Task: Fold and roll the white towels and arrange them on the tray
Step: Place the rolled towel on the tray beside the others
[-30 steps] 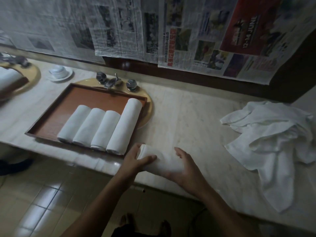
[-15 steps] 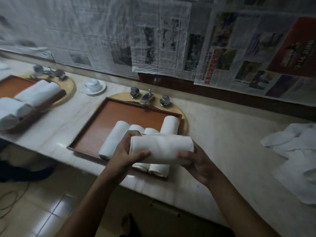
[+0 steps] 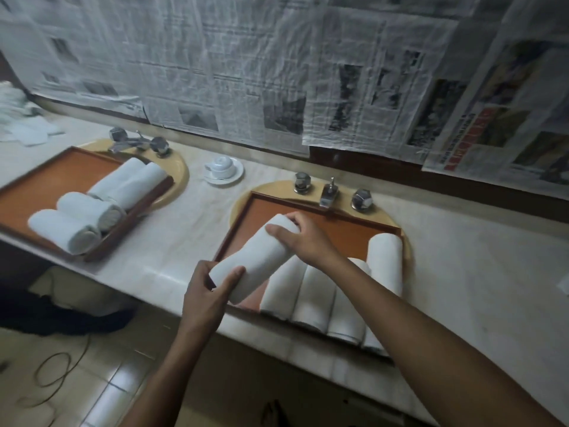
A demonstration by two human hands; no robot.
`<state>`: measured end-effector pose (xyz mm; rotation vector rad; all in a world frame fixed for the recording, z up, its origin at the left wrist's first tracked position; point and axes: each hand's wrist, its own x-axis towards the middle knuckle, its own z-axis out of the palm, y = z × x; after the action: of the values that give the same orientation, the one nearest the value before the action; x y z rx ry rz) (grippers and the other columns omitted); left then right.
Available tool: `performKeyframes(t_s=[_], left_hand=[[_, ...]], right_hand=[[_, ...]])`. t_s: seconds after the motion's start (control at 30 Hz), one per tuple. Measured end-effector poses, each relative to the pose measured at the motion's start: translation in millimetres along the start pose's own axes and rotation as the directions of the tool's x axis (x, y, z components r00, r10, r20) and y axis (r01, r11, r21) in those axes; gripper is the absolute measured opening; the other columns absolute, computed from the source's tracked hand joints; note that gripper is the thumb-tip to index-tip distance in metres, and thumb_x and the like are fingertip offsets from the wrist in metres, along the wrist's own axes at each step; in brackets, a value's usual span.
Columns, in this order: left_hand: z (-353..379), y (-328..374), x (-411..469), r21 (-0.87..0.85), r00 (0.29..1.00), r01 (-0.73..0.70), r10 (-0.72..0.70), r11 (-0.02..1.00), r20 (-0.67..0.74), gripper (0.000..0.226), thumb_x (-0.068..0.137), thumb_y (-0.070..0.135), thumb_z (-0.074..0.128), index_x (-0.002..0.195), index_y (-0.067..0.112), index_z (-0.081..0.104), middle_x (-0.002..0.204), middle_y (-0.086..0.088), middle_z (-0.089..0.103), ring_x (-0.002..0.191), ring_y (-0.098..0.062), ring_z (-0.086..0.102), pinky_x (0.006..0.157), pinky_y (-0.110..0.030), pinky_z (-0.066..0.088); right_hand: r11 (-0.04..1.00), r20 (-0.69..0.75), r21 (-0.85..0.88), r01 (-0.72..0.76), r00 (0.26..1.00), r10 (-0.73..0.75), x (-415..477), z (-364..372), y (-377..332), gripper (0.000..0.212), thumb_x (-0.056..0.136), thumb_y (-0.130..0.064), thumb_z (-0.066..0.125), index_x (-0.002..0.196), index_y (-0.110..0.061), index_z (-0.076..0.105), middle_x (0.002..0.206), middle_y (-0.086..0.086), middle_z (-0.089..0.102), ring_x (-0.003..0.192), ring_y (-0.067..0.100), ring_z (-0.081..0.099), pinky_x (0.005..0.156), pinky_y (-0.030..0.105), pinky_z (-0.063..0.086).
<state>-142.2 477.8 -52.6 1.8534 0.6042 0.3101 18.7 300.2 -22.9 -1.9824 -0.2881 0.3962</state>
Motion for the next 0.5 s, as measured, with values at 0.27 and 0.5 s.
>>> performKeyframes(t_s=[0.27, 0.5], left_hand=[[-24.7, -60.1, 43.0, 0.117, 0.977, 0.185, -0.171, 0.976, -0.125, 0.062, 0.079, 0.082, 0.057, 0.099, 0.023, 0.058, 0.090, 0.002, 0.063, 0.082, -0.018, 0.061, 0.066, -0.038, 0.048], [-23.3, -103.0, 82.0, 0.214, 0.977, 0.197, -0.172, 0.957, -0.128, 0.066, 0.081, 0.087, 0.049, 0.092, 0.023, 0.065, 0.096, 0.002, 0.063, 0.091, -0.019, 0.060, 0.081, -0.043, 0.052]], right_hand=[[0.966, 0.196, -0.249, -0.074, 0.973, 0.125, 91.3, 99.7, -9.0, 0.048, 0.078, -0.071, 0.070, 0.090, -0.025, 0.063, 0.092, -0.008, 0.066, 0.084, 0.013, 0.064, 0.067, 0.030, 0.047], [0.887, 0.185, -0.458, -0.056, 0.970, 0.157, 134.7, 146.5, 13.1, 0.058, 0.086, -0.071, 0.061, 0.107, -0.017, 0.066, 0.108, 0.006, 0.068, 0.105, 0.028, 0.064, 0.079, 0.033, 0.041]])
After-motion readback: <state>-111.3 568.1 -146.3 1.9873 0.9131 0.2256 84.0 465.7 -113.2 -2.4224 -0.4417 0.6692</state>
